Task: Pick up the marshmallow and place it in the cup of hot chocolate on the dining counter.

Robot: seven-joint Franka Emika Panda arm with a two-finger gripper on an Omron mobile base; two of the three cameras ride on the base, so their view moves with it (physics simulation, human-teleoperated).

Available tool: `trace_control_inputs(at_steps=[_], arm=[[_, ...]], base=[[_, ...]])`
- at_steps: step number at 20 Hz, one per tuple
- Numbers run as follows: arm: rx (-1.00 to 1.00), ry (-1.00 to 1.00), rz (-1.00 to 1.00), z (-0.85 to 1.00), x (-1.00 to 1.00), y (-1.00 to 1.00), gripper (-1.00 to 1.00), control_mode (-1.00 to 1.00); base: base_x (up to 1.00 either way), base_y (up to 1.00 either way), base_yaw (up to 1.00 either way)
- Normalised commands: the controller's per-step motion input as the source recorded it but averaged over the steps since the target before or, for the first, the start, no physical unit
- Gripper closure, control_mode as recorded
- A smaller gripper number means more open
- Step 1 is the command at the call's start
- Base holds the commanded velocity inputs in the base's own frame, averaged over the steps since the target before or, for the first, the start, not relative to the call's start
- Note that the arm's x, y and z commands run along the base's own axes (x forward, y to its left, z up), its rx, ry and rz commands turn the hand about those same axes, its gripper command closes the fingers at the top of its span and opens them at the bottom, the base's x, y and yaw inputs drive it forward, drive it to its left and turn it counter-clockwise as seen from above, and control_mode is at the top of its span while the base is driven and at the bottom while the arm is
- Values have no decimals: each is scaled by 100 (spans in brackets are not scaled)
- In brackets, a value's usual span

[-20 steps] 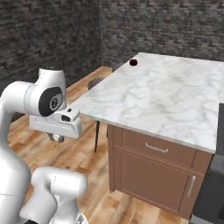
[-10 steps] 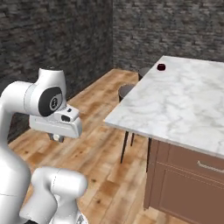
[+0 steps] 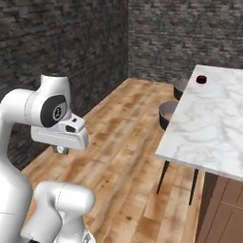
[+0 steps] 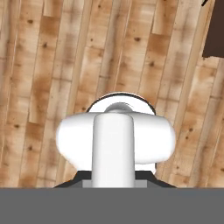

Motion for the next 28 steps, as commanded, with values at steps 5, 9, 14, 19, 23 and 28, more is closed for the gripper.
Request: trace_control_inputs(at_steps=[5,9,14,19,23,28], arm=[[0,0,0,0,0,0,100,100],[0,0,0,0,0,0,100,100],[0,0,0,0,0,0,100,100],[0,0,0,0,0,0,100,100],[0,0,0,0,0,0,100,100],[0,0,0,0,0,0,100,100]], base=[[100,56,-26],[100,34,-32],[100,38,-32],[100,96,-47],[100,100,-50],[93,81,-54]])
